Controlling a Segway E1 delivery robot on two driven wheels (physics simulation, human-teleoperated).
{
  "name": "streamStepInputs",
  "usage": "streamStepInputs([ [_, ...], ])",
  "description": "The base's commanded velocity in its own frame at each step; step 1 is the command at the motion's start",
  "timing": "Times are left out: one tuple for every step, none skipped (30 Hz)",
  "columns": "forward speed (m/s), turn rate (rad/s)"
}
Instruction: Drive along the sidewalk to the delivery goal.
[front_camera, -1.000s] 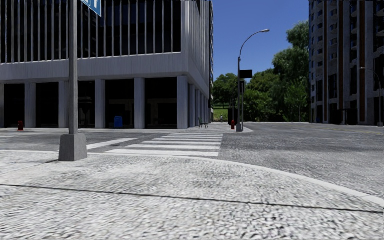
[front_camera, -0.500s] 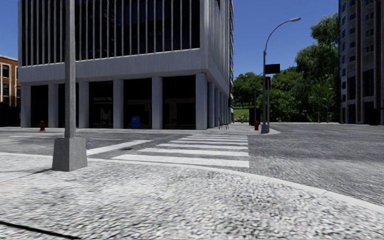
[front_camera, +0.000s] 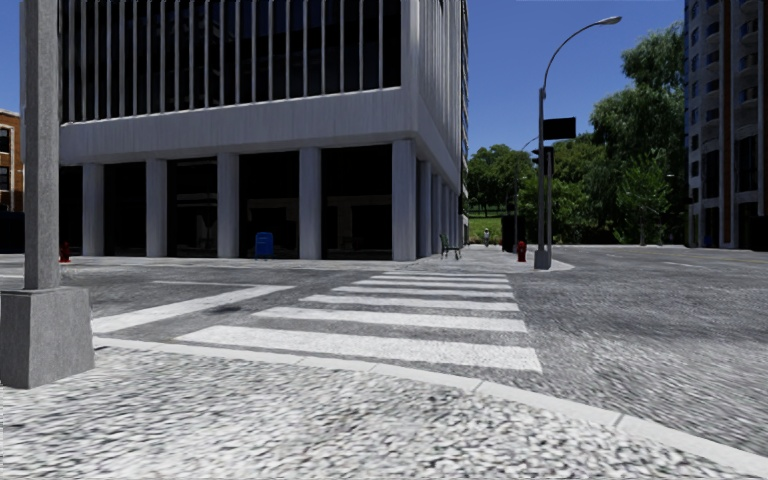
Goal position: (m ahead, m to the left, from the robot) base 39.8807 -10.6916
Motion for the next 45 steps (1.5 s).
streamStepInputs([
  [1.81,0.00],
  [1.81,0.00],
  [1.81,0.00],
  [1.81,0.00],
  [1.81,0.00],
  [1.81,0.00],
  [1.81,0.00],
  [1.81,0.00],
  [1.81,0.00],
  [1.81,0.00],
  [1.81,0.00],
  [1.81,0.00],
  [1.81,0.00],
  [1.81,0.00],
  [1.81,0.00],
  [1.81,0.00],
  [1.81,0.00],
  [1.81,0.00],
  [1.81,0.00],
  [1.81,0.00],
  [1.81,0.00],
  [1.81,0.00],
  [1.81,0.00],
  [1.81,-0.04],
  [1.81,-0.17],
  [1.81,-0.30],
  [1.81,-0.30],
  [1.81,-0.42],
  [1.81,-0.51],
  [1.81,-0.53],
  [1.81,-0.54],
  [1.81,-0.54],
  [1.81,-0.57],
  [1.81,-0.61],
  [1.81,-0.67],
  [1.81,-0.67],
  [1.81,-0.72],
  [1.81,-0.74],
  [1.81,-0.74],
  [1.81,-0.36],
  [1.81,0.00],
  [1.81,0.00],
  [1.81,0.00],
  [1.81,0.00],
  [1.81,0.00],
])
